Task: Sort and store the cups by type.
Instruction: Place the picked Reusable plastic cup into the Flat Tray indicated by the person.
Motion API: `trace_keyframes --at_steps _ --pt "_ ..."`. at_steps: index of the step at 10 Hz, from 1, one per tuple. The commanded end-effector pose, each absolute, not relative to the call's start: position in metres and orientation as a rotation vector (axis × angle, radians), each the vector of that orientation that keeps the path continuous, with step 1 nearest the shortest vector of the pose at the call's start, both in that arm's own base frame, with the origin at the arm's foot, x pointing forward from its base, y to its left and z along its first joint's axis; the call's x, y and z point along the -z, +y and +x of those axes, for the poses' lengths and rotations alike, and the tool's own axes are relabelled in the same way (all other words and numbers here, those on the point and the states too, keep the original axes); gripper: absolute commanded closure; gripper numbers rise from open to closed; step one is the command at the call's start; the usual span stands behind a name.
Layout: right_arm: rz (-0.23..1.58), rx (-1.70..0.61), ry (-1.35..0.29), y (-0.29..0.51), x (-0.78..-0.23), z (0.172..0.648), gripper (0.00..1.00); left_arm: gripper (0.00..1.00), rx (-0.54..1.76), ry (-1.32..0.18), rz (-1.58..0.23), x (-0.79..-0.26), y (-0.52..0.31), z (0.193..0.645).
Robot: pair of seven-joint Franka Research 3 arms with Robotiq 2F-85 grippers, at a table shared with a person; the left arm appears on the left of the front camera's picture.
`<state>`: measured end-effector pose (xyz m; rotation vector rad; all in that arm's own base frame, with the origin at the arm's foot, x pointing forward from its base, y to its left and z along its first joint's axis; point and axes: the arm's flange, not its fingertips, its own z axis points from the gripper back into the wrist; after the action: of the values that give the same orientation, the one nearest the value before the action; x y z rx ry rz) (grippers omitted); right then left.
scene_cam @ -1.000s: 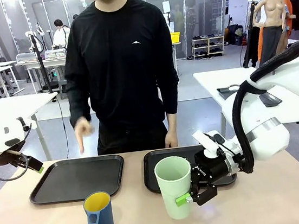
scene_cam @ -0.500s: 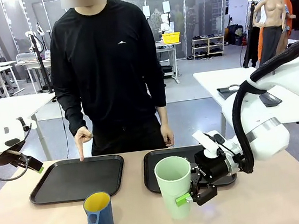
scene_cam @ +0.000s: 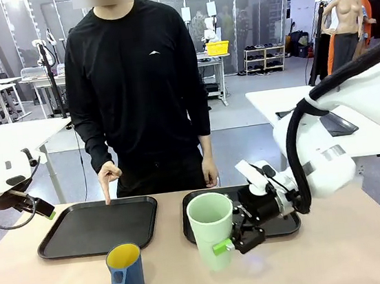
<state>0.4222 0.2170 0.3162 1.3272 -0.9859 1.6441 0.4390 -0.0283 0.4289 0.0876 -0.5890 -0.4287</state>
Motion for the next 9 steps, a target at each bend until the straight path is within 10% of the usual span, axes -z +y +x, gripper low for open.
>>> trace_keyframes --at_steps 1,9 --pt "1.309 -1.625 -1.005 0.243 -0.327 0.458 0.14 0.0 0.424 -0.592 0.083 -0.43 -0.027 0.439" --pt "1.358 -1.595 -1.033 0.39 -0.357 0.562 0.14 0.0 0.424 -0.592 0.083 -0.43 -0.027 0.439"
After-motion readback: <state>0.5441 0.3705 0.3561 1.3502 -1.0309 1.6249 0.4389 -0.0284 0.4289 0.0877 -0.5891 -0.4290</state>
